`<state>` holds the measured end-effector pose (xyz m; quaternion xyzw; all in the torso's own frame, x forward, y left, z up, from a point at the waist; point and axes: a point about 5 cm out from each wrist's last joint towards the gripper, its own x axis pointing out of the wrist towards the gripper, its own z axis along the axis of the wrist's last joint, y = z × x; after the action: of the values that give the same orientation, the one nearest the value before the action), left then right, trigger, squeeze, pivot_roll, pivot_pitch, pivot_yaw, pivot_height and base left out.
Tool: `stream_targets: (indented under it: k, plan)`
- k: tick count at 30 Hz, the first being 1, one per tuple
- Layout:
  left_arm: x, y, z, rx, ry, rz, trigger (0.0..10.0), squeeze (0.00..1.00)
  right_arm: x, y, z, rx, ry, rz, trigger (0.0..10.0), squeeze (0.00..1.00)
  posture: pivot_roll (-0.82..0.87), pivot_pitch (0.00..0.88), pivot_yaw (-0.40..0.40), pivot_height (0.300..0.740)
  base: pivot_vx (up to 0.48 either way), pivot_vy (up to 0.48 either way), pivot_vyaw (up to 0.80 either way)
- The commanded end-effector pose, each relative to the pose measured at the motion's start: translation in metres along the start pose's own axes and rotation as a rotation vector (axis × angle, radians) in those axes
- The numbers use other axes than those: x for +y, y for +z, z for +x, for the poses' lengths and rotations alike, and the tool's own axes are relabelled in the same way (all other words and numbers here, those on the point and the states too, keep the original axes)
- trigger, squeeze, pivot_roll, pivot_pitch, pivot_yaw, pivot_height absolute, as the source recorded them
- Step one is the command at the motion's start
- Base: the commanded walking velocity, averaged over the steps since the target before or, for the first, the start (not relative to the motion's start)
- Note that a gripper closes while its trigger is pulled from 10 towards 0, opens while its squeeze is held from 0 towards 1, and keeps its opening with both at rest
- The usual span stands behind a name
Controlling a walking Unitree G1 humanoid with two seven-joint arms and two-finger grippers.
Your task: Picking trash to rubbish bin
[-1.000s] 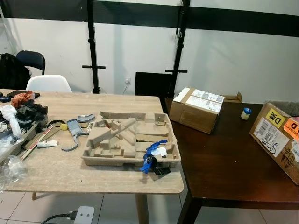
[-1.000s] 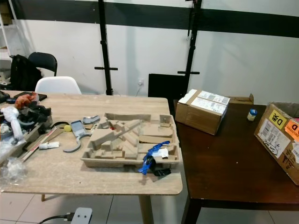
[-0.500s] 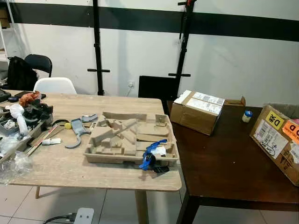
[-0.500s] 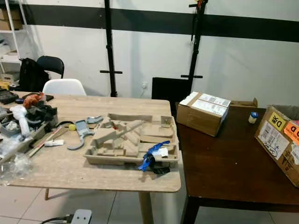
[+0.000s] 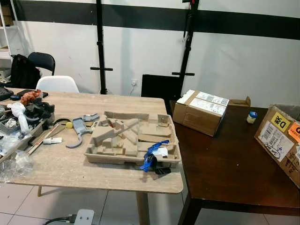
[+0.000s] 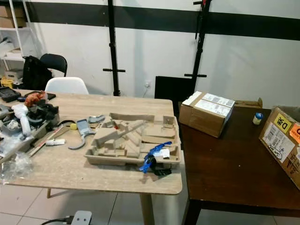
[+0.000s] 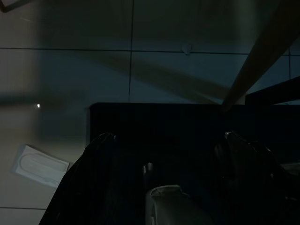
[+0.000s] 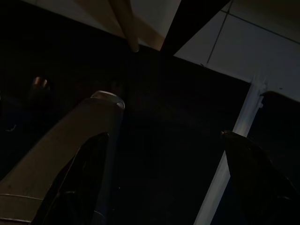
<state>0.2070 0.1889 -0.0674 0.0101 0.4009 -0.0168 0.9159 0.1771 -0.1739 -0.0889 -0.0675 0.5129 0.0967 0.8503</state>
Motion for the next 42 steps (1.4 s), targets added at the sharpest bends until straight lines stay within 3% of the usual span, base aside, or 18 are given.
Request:
stream_targets:
  k: [1,22,24,27,42]
  plan:
    - [-0.0036,-0.0018,-0.0002,0.001,-0.013,0.003,10.0,0.00,-0.0008,-0.0024,-0.0004,0.005,0.000,-0.010,10.0,0.00,0.07,0.006,-0.051,0.740,0.000,-0.326,0.00]
    - [-0.0038,-0.0033,-0.0006,0.005,-0.012,-0.004,10.0,0.00,-0.0006,-0.0026,-0.0004,0.008,0.001,-0.012,10.0,0.00,0.07,0.011,-0.052,0.740,0.000,-0.406,0.00]
    - [-0.0043,-0.0043,-0.0005,0.012,-0.015,-0.038,10.0,0.00,-0.0006,-0.0025,-0.0004,0.008,0.001,-0.012,10.0,0.00,0.07,0.010,-0.053,0.740,0.000,-0.360,0.00]
    - [-0.0049,-0.0030,0.0000,0.011,-0.023,-0.090,10.0,0.00,-0.0007,-0.0025,-0.0004,0.007,0.000,-0.011,10.0,0.00,0.07,0.011,-0.052,0.740,0.000,0.160,0.00]
    - [-0.0048,-0.0021,0.0002,0.016,-0.037,-0.091,10.0,0.00,-0.0005,-0.0020,-0.0003,0.006,0.001,-0.007,10.0,0.00,0.07,0.013,-0.050,0.740,0.000,0.480,0.00]
